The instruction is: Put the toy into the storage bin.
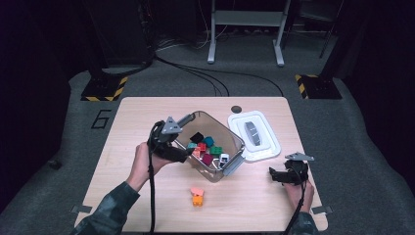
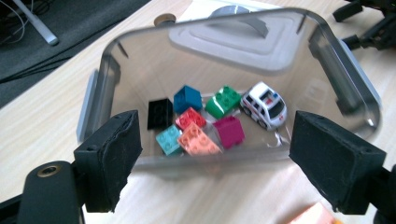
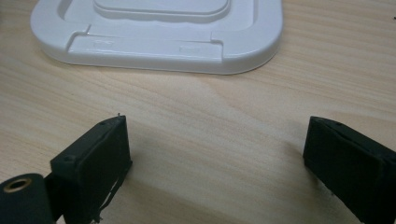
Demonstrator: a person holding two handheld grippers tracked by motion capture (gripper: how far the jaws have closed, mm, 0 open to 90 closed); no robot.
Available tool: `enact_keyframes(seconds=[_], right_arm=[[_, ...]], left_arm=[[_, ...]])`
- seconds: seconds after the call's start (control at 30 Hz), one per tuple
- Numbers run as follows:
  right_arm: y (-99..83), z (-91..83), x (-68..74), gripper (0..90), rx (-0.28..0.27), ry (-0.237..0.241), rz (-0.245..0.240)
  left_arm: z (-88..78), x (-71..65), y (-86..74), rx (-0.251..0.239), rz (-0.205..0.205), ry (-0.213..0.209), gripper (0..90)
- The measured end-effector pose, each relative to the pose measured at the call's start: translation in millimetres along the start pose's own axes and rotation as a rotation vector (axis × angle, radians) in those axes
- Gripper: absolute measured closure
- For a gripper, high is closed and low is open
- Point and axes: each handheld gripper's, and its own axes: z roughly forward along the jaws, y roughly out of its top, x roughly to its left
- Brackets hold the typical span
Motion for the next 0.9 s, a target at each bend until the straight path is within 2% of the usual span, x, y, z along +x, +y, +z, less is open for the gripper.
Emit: enact_keyframes(seconds=[0.2,0.3,0.43,0.53,0.57,0.7,0.8,0.9], right_arm=[[0.0,0.0,0.0,6.6,0.0,0.0,0.0],[0.0,0.0,0.0,6.6,0.0,0.0,0.001],[0.0,0.0,0.0,6.6,0.0,-0.001,0.001],[0.0,0.0,0.0,6.6,0.0,-0.001,0.001],[0.0,0.0,0.0,6.6,0.0,-0.001,0.001],[0.0,0.0,0.0,6.6,0.0,-0.001,0.0],[0.0,0.0,0.1,6.6,0.0,-0.001,0.001],[0.0,0.0,0.0,6.6,0.0,-0.001,0.001]], left_arm=[[-3.2,-1.9,-36.3,0.024,-0.043,-0.006,15.6],[1.3,-3.4,-53.0,0.032,-0.069,-0.016,15.0],[10.6,-10.1,-68.6,0.046,-0.08,-0.032,15.0],[19.3,-17.5,-76.5,0.056,-0.081,-0.053,15.7],[24.9,-22.6,-79.5,0.051,-0.094,-0.063,15.9],[41.5,-36.3,-85.4,0.082,-0.079,-0.112,16.0],[52.2,-43.4,-88.2,0.101,-0.056,-0.131,16.3],[62.6,-49.3,-89.7,0.118,-0.054,-0.145,16.5]])
